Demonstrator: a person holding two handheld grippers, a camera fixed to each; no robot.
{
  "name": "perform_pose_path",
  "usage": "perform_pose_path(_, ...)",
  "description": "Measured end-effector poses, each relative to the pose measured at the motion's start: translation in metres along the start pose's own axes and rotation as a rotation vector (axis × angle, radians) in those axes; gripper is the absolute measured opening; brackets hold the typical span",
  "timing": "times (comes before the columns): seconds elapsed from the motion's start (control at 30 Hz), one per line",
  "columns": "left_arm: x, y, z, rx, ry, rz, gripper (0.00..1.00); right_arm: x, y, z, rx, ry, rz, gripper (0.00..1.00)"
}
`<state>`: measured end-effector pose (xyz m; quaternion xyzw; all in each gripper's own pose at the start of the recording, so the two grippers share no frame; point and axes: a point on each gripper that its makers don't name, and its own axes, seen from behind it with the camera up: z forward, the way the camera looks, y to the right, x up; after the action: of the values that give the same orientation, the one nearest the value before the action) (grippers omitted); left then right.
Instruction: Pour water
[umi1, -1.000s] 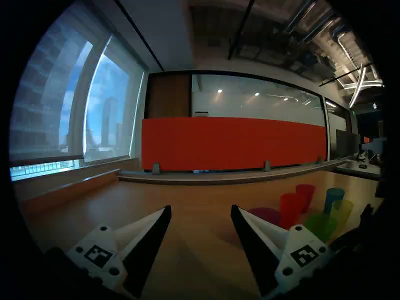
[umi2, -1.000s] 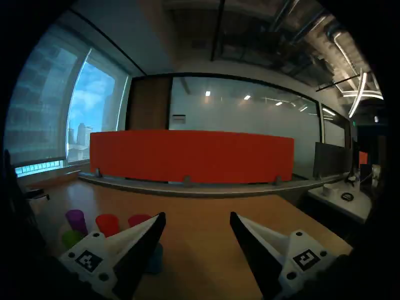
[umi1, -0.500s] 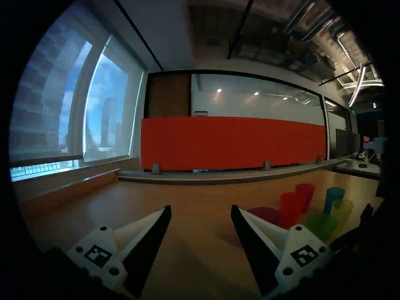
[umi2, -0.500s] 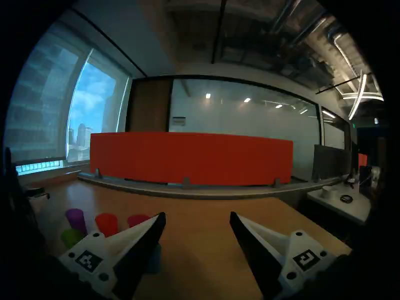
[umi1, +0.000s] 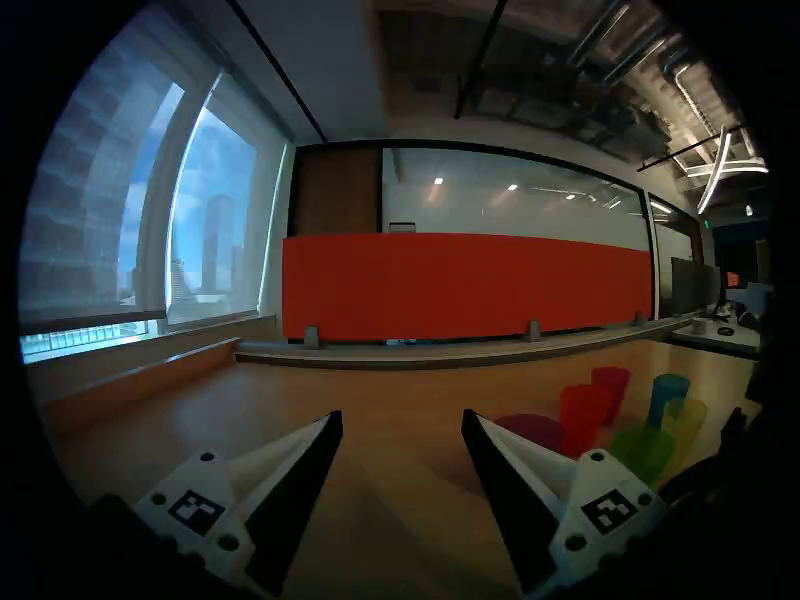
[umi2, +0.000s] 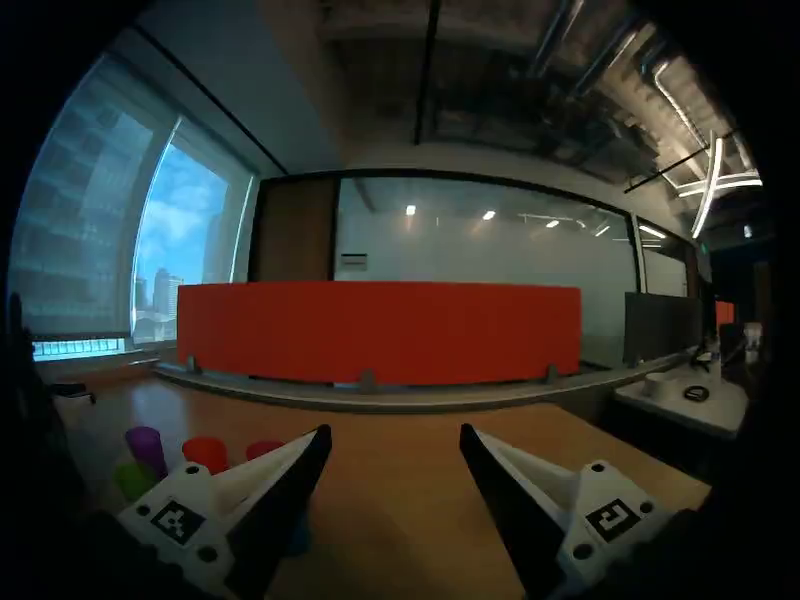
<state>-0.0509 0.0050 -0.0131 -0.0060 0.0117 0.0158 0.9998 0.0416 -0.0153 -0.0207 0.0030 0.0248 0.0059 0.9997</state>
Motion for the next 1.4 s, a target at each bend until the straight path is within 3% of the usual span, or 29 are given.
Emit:
perform_pose_path(0.47,0.000,0.000,0.000,0.000,0.000,0.000,0.88,-0.030,0.002,0.015,-0.015,0.015,-0.014,0.99)
perform_pose_path(0.77,0.000,0.000,0.001,0.000,0.000,0.000,0.88,-0.057,0.005,0.019,-0.021,-0.022,-0.009,0.99)
perform_pose_path(1.07,0.000,0.000,0.000,0.000,0.000,0.000,0.88,-0.062,0.012,0.023,-0.021,-0.023,0.033,0.99)
perform_pose_path(1.4,-0.001,0.000,0.001,0.000,0.000,0.000,0.88,-0.069,0.014,0.023,-0.025,-0.030,0.033,0.99)
